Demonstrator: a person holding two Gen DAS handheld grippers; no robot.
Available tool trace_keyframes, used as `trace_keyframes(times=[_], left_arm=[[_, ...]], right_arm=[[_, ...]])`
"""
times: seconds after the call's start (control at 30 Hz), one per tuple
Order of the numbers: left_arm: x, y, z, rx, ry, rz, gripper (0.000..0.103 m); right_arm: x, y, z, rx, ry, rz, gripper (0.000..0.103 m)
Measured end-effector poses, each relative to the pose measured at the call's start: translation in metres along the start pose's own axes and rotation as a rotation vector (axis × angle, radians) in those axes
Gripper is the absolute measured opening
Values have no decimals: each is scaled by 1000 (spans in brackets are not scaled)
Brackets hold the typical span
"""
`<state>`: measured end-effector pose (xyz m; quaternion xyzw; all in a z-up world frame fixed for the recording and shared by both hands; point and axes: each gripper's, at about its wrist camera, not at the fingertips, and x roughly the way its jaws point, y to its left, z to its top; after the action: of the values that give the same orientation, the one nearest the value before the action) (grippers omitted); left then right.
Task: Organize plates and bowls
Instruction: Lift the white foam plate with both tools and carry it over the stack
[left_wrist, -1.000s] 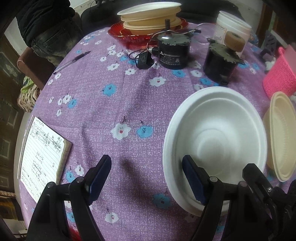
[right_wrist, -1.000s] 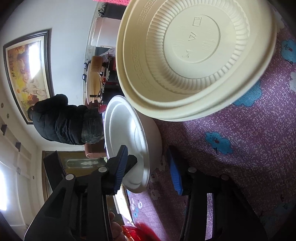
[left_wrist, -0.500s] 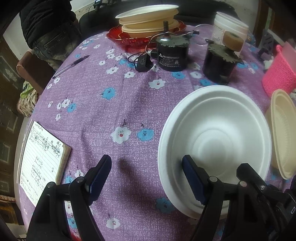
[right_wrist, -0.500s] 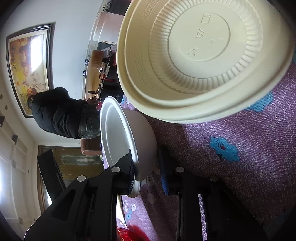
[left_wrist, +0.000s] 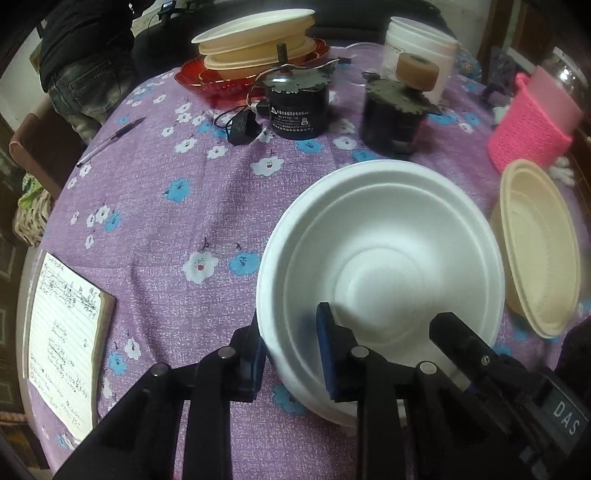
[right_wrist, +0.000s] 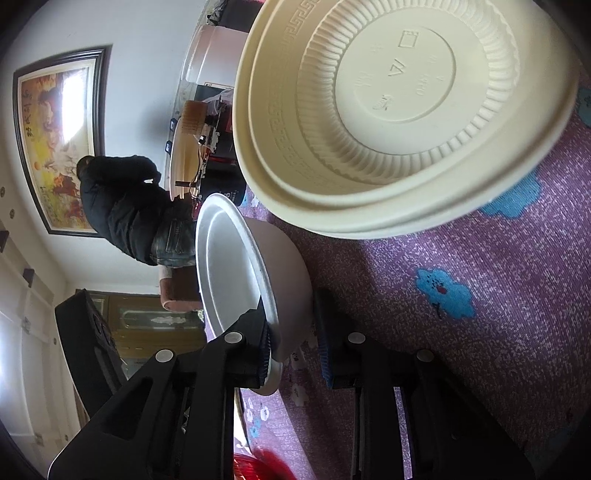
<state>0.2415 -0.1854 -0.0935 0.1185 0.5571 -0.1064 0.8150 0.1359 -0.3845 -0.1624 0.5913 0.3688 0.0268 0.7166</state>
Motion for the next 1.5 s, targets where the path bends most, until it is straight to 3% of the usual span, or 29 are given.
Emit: trace_keyframes(times=[0.3,0.63,0.83,1.07,1.5], left_arm=[[-7,1,-7,8,8,-32,19],[-51,9,-22,38,-48,-65,17],[-93,32,-44,48,-147,-53,17],[-143,47,-90,89,-288,49,17],[-189,62,-160,98,-492,103,17]], right_arm=[[-3,2,-3,3,5,-22,20],[-25,25,-23,-73,1,-15,19],[-46,56,-54,-197,2,39,19],[-61,80,-99,-331,43,87,19],[-97,97,-167,-469,55,105,19]])
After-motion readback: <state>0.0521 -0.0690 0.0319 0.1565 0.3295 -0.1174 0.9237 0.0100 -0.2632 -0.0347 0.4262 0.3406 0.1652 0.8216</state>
